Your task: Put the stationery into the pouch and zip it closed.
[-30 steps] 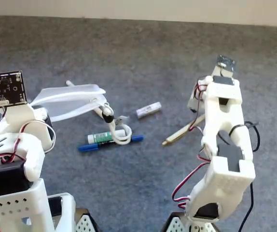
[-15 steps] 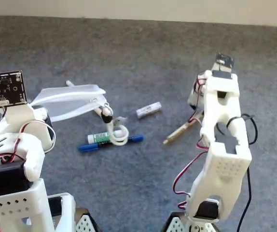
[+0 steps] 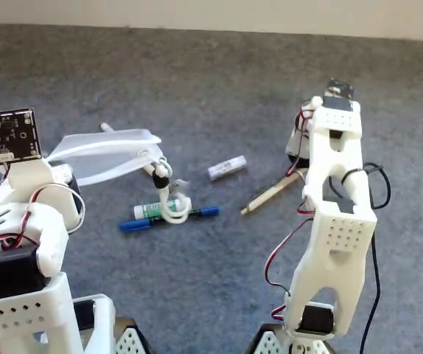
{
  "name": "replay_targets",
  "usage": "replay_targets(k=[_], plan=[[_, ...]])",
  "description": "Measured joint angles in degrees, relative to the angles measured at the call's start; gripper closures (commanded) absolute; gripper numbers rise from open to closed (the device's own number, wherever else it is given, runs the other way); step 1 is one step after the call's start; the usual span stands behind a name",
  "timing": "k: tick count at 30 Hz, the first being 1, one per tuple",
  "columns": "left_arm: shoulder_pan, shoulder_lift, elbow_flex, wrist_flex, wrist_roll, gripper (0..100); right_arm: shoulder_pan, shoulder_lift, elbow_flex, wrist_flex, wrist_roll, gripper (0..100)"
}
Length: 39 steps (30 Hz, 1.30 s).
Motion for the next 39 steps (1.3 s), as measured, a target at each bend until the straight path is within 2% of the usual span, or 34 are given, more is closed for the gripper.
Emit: replay_targets(k=[7,12,21,26,30,36,39], plan=[[0.0,0.0,0.0,0.0,0.0,99,0.0,0.0,-0.4,1.6,0.0,98.6],[0.0,0.0,0.0,0.0,0.0,99,0.0,0.1,-1.8,4.2,0.0,88.9],[0.0,0.0,0.0,0.0,0.0,99,-0.4,-0.2,-2.7,7.9,0.1,87.7],[0.0,0.0,0.0,0.0,0.0,99,0.0,0.0,-3.1,10.5,0.1,81.3],[0.0,0.0,0.0,0.0,0.0,99,-0.2,0.0,-3.1,10.5,-0.4,83.5],[0.0,0.0,0.0,0.0,0.0,99,0.0,0.0,-3.1,7.6,-0.6,93.8],[0.0,0.0,0.0,0.0,0.0,99,0.2,1.0,-3.3,7.6,-0.6,94.1]])
